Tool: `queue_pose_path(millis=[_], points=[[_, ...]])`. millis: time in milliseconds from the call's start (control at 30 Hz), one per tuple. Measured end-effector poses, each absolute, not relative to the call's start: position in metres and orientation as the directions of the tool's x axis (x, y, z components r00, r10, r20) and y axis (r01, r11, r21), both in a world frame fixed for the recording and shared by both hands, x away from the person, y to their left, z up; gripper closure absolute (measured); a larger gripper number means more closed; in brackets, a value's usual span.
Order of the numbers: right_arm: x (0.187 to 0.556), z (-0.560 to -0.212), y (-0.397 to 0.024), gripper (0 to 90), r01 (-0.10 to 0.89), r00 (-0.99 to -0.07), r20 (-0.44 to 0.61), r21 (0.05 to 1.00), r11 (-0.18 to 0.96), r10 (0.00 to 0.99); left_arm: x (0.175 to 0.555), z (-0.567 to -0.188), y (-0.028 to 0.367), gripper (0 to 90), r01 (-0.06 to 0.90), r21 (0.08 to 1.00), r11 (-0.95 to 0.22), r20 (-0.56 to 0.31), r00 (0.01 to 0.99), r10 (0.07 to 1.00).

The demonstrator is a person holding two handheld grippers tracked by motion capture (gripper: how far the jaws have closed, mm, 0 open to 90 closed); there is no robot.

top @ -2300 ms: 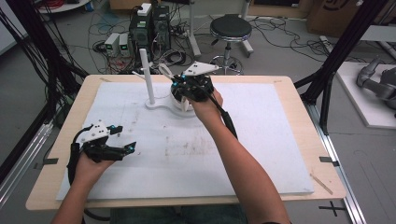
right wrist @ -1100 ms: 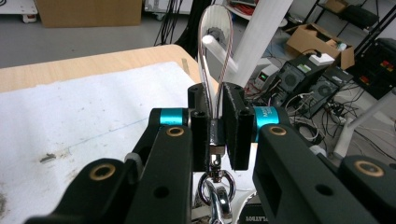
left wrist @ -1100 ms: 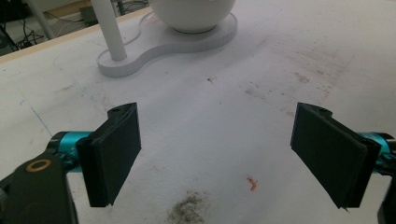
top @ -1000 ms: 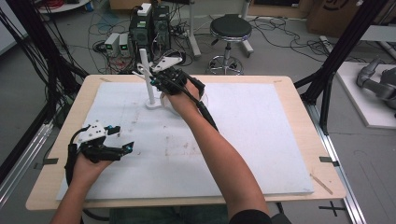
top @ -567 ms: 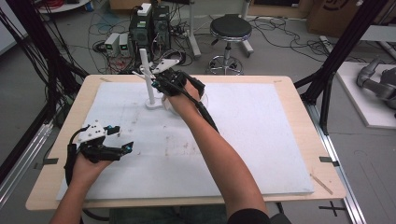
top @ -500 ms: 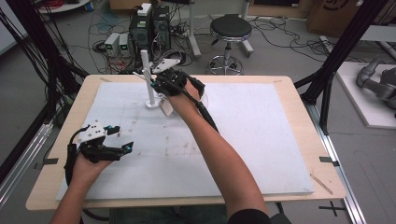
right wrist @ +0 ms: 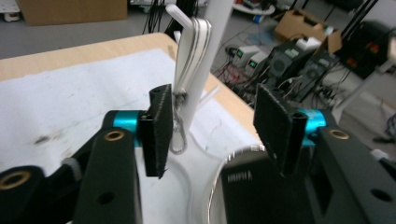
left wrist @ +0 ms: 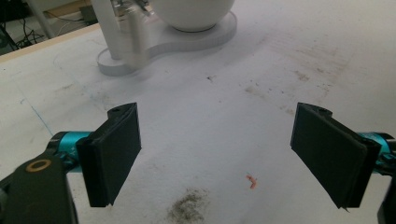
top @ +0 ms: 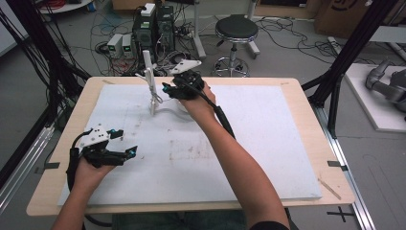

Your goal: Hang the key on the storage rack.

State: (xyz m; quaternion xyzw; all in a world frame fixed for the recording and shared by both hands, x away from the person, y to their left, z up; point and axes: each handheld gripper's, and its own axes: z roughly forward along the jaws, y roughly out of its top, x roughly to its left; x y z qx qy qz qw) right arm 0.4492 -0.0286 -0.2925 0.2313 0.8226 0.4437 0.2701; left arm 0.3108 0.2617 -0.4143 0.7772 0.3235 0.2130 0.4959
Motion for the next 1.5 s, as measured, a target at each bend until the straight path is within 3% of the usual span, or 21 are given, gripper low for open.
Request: queue_pose_path(millis=[100,233,833,1200,1500], points=[[0.445,-0.29,-0.043,46.0,0.165,-0.752,-0.217,0.852,0.497,0.622,0.311,-0.415,0.261,16.1,0.293,0.907,-0.303,0.011,0.702,0.712],[0.434,-0.292,-0.065,45.0,0.116,-0.732,-0.246,0.874,0.471,0.636,0.311,-0.415,0.259,16.1,0.294,0.906,-0.304,0.01,0.703,0.711],[0.401,-0.328,-0.158,37.7,0.226,-0.688,-0.151,0.885,0.407,0.71,0.31,-0.416,0.257,16.1,0.295,0.903,-0.313,0.015,0.706,0.708],[0.379,-0.354,-0.189,35.8,0.262,-0.679,-0.113,0.886,0.382,0.726,0.311,-0.417,0.256,16.1,0.294,0.903,-0.314,0.014,0.709,0.705],[0.36,-0.381,-0.22,28.2,0.312,-0.616,-0.056,0.899,0.309,0.786,0.311,-0.416,0.255,16.1,0.288,0.907,-0.308,0.013,0.712,0.703]])
